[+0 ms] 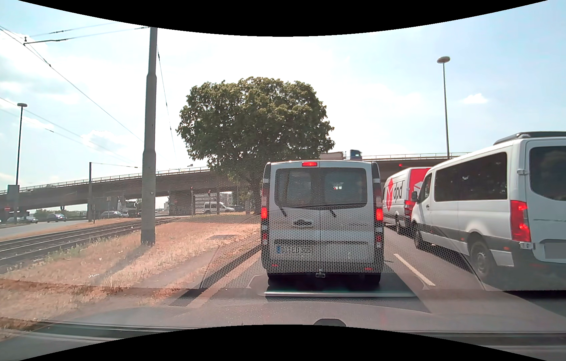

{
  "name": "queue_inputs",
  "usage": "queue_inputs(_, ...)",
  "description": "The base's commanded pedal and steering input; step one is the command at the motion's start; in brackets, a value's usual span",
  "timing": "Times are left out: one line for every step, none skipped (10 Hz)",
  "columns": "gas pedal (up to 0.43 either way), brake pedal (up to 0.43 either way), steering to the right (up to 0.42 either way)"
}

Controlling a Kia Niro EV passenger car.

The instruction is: Follow the waypoints while adhering to traffic rules and regulations

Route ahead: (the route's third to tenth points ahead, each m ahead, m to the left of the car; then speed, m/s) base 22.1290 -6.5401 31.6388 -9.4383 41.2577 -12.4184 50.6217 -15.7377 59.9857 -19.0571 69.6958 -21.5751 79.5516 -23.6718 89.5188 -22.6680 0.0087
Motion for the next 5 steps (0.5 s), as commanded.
queue_inputs(0.000,0.396,0.019)
queue_inputs(0.000,0.396,0.019)
queue_inputs(0.000,0.396,0.019)
queue_inputs(0.000,0.396,0.019)
queue_inputs(0.000,0.396,0.019)
